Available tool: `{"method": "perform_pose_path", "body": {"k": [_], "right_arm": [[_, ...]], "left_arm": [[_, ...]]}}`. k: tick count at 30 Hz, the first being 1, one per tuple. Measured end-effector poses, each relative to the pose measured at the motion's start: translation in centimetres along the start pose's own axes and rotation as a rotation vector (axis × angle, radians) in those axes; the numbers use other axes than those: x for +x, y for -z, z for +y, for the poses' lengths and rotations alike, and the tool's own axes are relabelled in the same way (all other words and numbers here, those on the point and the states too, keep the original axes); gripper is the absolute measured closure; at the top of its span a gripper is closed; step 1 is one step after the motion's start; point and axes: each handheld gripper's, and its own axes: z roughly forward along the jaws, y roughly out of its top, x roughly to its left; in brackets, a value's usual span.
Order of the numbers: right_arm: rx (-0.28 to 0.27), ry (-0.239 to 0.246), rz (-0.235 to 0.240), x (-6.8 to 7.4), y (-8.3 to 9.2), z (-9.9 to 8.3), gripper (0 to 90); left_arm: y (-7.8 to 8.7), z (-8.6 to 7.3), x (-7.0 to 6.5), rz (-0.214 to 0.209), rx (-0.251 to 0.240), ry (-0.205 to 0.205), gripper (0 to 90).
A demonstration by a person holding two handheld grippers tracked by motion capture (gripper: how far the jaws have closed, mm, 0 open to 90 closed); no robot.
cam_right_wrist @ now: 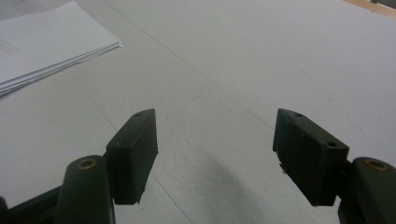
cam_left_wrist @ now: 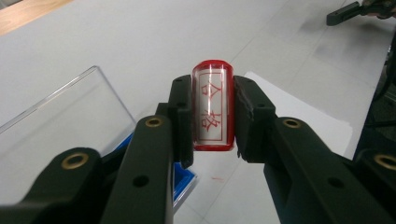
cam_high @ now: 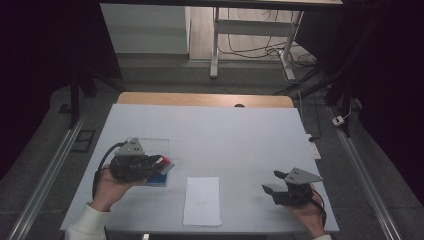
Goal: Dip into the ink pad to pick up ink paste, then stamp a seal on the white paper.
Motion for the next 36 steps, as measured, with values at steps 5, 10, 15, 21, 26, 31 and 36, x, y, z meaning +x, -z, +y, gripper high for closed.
{"method": "perform_pose_path", "body": {"k": [5, 10, 15, 21, 26, 31, 36], "right_arm": [[-0.005, -0.001, 0.0, 0.0, 0.0, 0.0, 30.3], [0.003, 0.001, -0.008, 0.0, 0.0, 0.0, 30.3], [-0.011, 0.004, -0.002, 0.2, 0.1, 0.1, 30.4], [0.002, 0.006, -0.001, 0.1, 0.0, 0.0, 30.4], [-0.006, 0.003, -0.002, 0.2, 0.0, 0.0, 30.5], [0.004, 0.009, 0.001, 0.2, -0.1, 0.0, 30.4], [0.002, 0.011, 0.0, 0.3, -0.1, 0.0, 30.4]], "left_arm": [[-0.3, 0.4, -0.6, -0.021, -0.009, -0.016, 70.1], [-0.7, 0.7, -1.4, -0.039, -0.009, -0.032, 70.0], [-1.3, 1.0, -2.1, -0.057, -0.005, -0.049, 70.1], [-2.1, 1.4, -3.1, -0.084, -0.001, -0.068, 70.0], [-2.6, 1.6, -3.6, -0.1, 0.001, -0.079, 70.0], [-3.0, 1.9, -4.2, -0.113, 0.003, -0.089, 70.0], [-3.5, 2.1, -4.9, -0.119, 0.007, -0.097, 70.0]]}}
